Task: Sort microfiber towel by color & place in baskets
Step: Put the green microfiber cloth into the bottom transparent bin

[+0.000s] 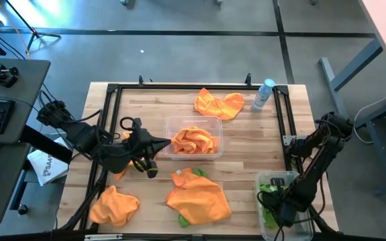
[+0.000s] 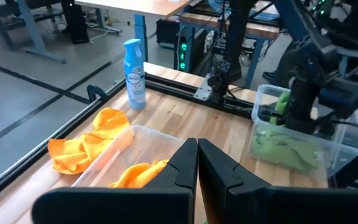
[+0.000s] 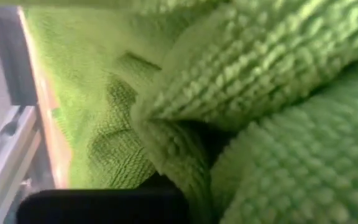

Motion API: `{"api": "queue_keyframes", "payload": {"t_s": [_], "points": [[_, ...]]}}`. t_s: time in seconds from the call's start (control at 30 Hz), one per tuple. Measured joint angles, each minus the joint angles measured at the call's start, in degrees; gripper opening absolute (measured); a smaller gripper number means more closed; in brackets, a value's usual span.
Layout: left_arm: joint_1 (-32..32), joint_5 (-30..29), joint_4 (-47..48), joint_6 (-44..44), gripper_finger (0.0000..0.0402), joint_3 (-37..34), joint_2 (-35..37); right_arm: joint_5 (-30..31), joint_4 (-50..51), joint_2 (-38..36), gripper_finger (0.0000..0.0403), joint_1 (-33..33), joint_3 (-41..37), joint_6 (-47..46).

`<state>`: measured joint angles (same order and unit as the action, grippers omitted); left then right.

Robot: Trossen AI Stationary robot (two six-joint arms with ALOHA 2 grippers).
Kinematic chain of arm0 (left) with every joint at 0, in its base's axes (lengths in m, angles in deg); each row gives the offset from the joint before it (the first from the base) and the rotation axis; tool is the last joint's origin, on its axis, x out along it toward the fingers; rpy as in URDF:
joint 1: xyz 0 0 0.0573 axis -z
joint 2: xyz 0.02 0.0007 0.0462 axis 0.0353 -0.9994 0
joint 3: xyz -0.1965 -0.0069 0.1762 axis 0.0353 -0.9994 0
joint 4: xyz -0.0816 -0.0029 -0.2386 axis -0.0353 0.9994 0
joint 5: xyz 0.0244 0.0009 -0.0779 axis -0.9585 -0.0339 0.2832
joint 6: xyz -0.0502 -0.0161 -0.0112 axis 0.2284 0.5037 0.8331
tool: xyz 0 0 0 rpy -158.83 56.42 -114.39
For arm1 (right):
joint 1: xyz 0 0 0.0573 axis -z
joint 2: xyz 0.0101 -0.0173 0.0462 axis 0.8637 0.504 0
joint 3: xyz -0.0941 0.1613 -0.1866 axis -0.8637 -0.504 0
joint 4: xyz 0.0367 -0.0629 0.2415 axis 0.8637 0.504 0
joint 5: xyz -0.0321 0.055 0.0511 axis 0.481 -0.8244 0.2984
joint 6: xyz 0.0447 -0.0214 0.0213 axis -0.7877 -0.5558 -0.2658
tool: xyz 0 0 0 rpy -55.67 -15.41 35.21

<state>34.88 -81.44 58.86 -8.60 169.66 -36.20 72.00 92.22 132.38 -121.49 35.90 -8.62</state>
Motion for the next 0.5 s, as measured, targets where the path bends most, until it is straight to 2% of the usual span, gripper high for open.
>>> {"api": "queue_keyframes", "payload": {"t_s": [0.27, 0.5], "points": [[-1.6, -0.2, 0.2, -1.0, 0.0001, 0.0, 0.0, -0.7, 9.1, 0.1, 0.0107, -0.1, 6.8, -0.4], [-1.9, 0.2, 0.2, -1.1, 0.0001, 0.0, 0.0, 1.8, 24.8, 0.1, 0.0124, -0.1, 19.0, -0.5]]}}
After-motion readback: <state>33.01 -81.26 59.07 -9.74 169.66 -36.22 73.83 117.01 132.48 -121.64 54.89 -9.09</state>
